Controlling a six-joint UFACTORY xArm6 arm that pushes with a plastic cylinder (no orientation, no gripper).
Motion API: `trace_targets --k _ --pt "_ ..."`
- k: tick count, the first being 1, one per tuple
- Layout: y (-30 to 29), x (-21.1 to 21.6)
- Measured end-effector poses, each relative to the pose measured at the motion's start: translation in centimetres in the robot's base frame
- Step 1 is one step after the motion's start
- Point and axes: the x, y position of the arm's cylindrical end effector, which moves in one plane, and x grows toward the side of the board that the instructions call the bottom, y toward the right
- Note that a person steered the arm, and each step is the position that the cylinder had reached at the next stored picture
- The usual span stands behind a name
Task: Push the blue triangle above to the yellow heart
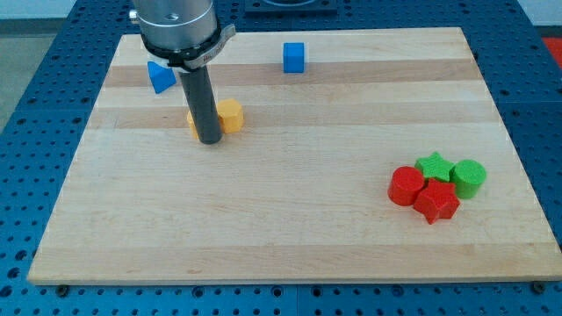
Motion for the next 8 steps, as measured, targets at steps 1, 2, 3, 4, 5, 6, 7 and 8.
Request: trace_targets --k 1,2,3,4,5,6,7,8 --pt "-1.2 0.8" --pt "-4.8 3.1" --pt "-7.7 4.0" --pt "-9.7 1.6" --pt "-10.7 -8.7" --pt "-10.7 -13.1" --pt "-10.7 -13.1" --pt "-10.9 -15.5"
